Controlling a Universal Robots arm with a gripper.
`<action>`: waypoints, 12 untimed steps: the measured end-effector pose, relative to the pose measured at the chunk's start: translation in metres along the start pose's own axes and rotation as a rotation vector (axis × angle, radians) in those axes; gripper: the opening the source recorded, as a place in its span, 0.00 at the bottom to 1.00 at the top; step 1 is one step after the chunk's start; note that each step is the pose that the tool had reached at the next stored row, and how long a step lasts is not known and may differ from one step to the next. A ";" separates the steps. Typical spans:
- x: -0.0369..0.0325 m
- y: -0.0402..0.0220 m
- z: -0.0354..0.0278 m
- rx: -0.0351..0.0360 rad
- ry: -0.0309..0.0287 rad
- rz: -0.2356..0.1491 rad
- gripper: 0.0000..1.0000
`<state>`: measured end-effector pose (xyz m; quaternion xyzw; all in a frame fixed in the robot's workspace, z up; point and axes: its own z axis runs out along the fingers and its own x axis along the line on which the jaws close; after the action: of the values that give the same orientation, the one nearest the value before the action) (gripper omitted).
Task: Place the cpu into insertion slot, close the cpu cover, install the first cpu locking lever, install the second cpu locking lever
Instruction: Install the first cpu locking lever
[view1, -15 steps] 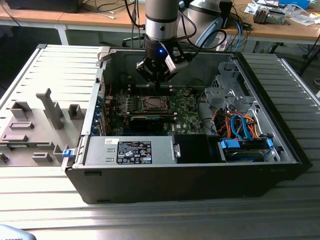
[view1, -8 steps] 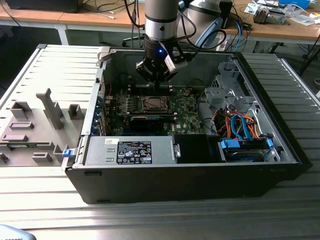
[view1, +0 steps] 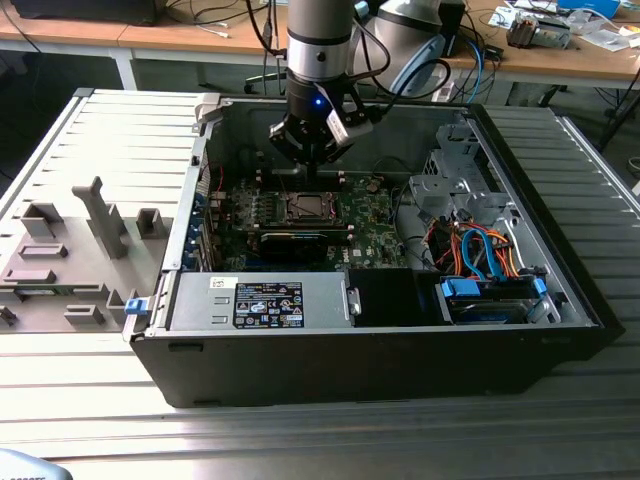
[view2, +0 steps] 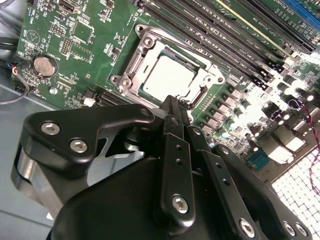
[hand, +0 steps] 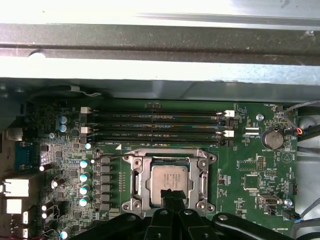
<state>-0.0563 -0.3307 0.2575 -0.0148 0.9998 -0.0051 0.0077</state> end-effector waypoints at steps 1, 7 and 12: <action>0.0003 0.0000 0.0000 -0.0001 0.0000 0.000 0.11; 0.0025 0.0001 0.0000 -0.0001 0.0000 0.000 0.11; 0.0039 0.0001 -0.0001 0.0000 0.0000 0.000 0.11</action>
<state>-0.0603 -0.3307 0.2574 -0.0147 0.9998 -0.0051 0.0077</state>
